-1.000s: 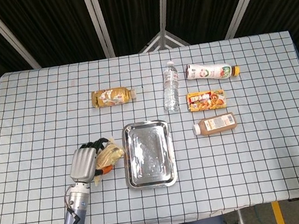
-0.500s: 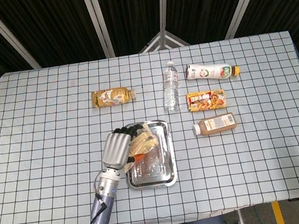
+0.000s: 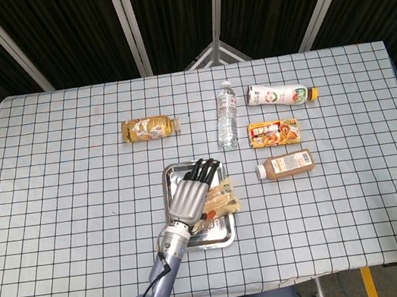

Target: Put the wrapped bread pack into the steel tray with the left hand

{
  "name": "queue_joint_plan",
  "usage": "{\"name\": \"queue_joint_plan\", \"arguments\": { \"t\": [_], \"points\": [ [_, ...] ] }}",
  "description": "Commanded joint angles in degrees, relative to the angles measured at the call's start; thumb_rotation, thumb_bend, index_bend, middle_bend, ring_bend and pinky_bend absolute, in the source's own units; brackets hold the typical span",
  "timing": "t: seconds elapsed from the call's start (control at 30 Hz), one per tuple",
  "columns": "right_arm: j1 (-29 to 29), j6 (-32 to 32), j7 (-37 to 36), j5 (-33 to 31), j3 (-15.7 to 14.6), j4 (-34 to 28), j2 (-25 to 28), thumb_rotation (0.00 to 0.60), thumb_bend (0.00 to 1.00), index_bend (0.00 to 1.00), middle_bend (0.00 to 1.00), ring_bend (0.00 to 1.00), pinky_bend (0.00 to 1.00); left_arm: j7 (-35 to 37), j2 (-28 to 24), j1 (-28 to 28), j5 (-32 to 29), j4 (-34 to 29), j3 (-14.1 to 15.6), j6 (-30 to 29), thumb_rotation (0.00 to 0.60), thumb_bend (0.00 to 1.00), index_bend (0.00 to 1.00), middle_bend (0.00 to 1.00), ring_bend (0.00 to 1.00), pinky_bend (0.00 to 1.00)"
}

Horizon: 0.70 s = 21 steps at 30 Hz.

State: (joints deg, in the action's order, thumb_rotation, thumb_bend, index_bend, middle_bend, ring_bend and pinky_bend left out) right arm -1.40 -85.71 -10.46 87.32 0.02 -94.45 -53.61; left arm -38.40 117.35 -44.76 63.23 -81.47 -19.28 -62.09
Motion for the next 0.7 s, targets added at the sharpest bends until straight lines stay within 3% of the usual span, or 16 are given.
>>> {"name": "queue_joint_plan", "arguments": {
  "t": [0.03, 0.17, 0.3, 0.37, 0.47, 0.57, 0.7],
  "points": [
    [-0.18, -0.58, 0.61, 0.46, -0.07, -0.26, -0.19, 0.6, 0.41, 0.0, 0.0, 0.0, 0.0, 1.81, -3.72, 1.47, 1.62, -6.57, 1.67, -0.62, 0.6, 0.05, 0.0, 0.0, 0.0, 0.19],
    [-0.73, -1.86, 0.66, 0.88, -0.05, -0.42, -0.14, 0.6, 0.41, 0.0, 0.0, 0.0, 0.0, 2.19, -13.83, 6.21, 4.79, -19.63, 6.53, -3.58, 0.6, 0.05, 0.0, 0.0, 0.0, 0.17],
    [-1.7, -4.09, 0.69, 2.04, -0.21, -0.47, -0.06, 0.6, 0.41, 0.0, 0.0, 0.0, 0.0, 5.83, -31.24, 16.17, 13.25, -32.82, 18.98, -11.01, 0.6, 0.05, 0.0, 0.0, 0.0, 0.14],
    [-2.27, -5.24, 0.55, 3.35, -0.71, -0.66, -0.09, 0.6, 0.41, 0.0, 0.0, 0.0, 0.0, 11.86, -37.94, 21.04, 19.39, -33.88, 25.45, -15.45, 0.6, 0.05, 0.0, 0.0, 0.0, 0.13],
    [-3.23, -7.79, 1.64, 5.81, -1.24, -0.37, -0.77, 0.6, 0.41, 0.0, 0.0, 0.0, 0.0, 21.88, -44.64, 29.1, 28.27, -26.29, 34.02, -24.98, 0.6, 0.05, 0.0, 0.0, 0.0, 0.08],
    [-3.53, -8.55, 4.26, 6.9, -1.43, -0.48, -1.81, 0.6, 0.41, 0.0, 0.0, 0.0, 0.0, 23.75, -47.16, 33.96, 28.38, -20.58, 36.39, -29.87, 0.6, 0.05, 0.0, 0.0, 0.0, 0.05],
    [-3.7, -7.59, 8.13, 6.79, -1.95, -1.74, -2.54, 0.6, 0.41, 0.0, 0.0, 0.0, 0.0, 21.48, -49.78, 36.75, 20.7, -19.28, 32.41, -32.54, 0.6, 0.04, 0.0, 0.0, 0.0, 0.05]
  ]
}}
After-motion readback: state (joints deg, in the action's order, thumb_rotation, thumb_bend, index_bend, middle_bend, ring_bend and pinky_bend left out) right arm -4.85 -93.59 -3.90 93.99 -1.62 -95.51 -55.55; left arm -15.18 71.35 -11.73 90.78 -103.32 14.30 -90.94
